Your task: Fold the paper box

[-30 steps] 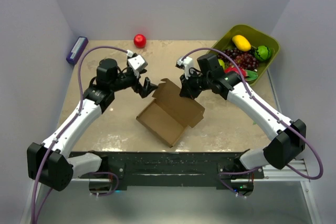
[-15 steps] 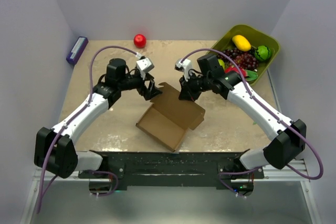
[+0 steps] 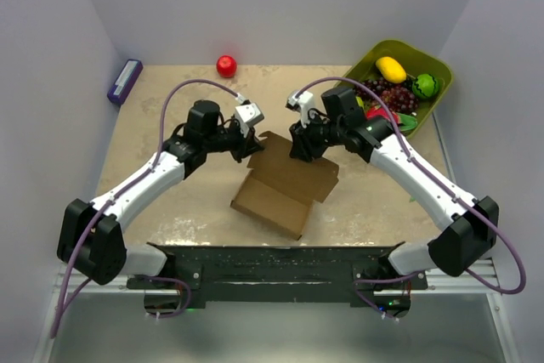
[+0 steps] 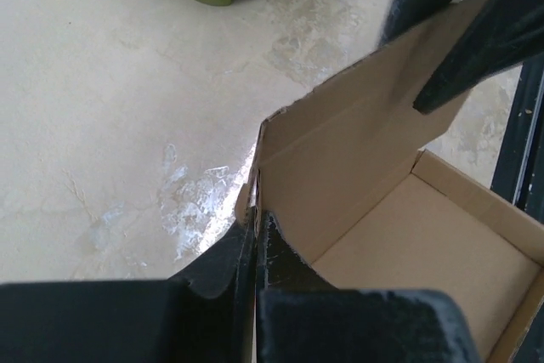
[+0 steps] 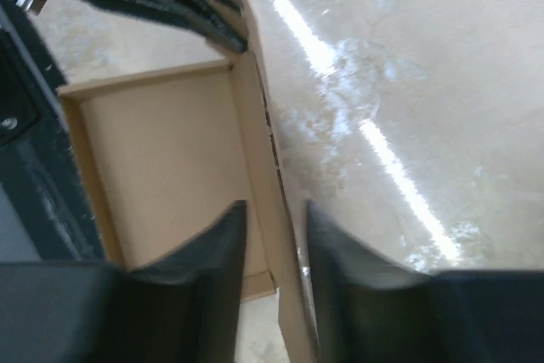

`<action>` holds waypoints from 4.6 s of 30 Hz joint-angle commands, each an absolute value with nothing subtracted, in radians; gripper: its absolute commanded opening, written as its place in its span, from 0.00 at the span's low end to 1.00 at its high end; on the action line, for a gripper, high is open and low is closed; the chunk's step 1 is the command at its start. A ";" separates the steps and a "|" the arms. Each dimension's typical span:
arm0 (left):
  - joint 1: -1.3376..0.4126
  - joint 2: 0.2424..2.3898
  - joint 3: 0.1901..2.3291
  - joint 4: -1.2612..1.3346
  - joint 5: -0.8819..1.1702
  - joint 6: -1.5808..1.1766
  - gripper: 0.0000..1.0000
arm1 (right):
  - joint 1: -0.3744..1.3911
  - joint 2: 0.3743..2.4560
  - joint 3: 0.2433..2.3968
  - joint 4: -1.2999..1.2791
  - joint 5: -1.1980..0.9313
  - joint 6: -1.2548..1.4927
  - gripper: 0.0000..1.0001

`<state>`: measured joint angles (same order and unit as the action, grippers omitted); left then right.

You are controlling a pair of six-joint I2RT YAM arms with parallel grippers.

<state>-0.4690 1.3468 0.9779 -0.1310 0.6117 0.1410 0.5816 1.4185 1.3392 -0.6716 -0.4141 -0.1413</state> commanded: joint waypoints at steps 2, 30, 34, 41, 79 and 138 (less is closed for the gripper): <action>-0.488 1.310 0.988 -0.083 0.477 0.124 0.00 | 0.583 1.316 1.302 -0.522 -0.227 -0.042 0.58; -0.445 1.183 0.910 0.031 0.537 0.026 0.00 | 0.304 1.042 0.756 0.070 -0.232 0.175 0.85; -0.443 1.177 0.910 0.031 0.567 0.032 0.00 | 0.302 1.045 0.747 0.124 -0.222 0.144 0.87; -0.439 1.169 0.907 0.034 0.597 0.040 0.00 | 0.298 1.095 0.764 0.156 -0.313 0.120 0.84; -0.624 1.339 0.944 0.118 0.074 -0.061 0.00 | 0.561 1.042 0.601 0.362 0.256 0.268 0.00; -0.762 1.710 1.058 0.337 -0.173 -0.331 0.00 | 0.721 1.327 0.577 0.831 0.649 0.256 0.00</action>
<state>-0.7223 1.6787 0.9932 0.2173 -0.2638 -0.2821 0.6662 1.2617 0.4919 0.6033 0.6853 0.2264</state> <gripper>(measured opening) 0.056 0.014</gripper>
